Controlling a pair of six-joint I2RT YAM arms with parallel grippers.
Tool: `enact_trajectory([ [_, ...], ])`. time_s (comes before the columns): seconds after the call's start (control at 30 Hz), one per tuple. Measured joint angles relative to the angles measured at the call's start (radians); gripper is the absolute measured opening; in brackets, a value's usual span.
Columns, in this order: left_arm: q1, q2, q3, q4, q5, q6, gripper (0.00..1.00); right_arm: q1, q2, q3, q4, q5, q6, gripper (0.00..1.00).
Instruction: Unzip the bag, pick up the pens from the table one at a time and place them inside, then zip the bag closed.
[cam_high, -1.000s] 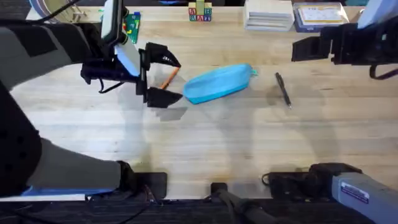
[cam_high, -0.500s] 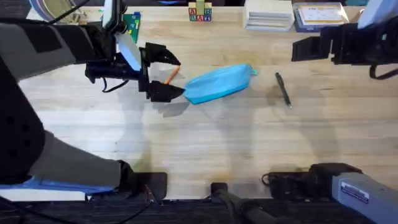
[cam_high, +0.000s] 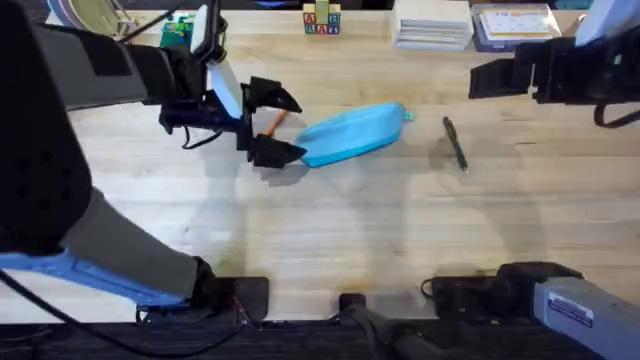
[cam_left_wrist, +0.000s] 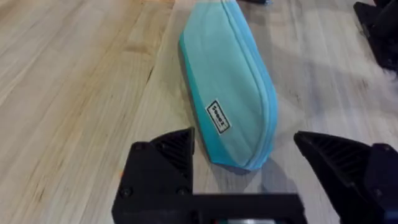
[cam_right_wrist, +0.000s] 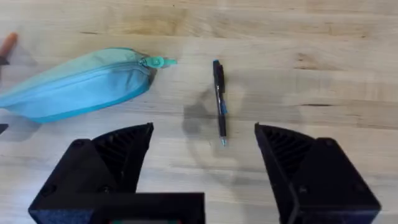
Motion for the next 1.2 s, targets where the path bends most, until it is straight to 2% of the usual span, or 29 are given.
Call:
enact_trajectory([
  [0.2,0.0,0.04,0.0,0.0,0.008,-0.001,0.995,0.0,0.0,0.0,0.0,0.0,0.0,0.997],
  [0.7,0.0,0.04,0.0,0.003,0.023,-0.006,0.985,0.0,0.0,0.0,0.0,0.0,0.0,0.998],
  [0.77,0.0,0.04,0.0,0.004,0.026,-0.007,0.781,0.0,0.0,0.0,0.0,0.0,0.0,0.998],
  [0.9,0.0,0.04,0.0,0.0,0.029,-0.011,0.17,0.0,0.0,0.0,0.0,0.0,0.0,0.998],
  [0.93,0.0,0.04,0.0,0.001,0.029,-0.009,0.079,0.0,0.0,0.0,0.0,0.0,0.0,0.998],
  [1.0,0.0,0.04,0.0,0.003,0.03,-0.011,0.046,0.0,0.0,0.0,0.0,0.0,0.0,0.998],
  [1.2,0.0,0.04,0.0,0.003,0.03,-0.012,0.044,0.0,0.0,0.0,0.0,0.0,0.0,0.998],
])
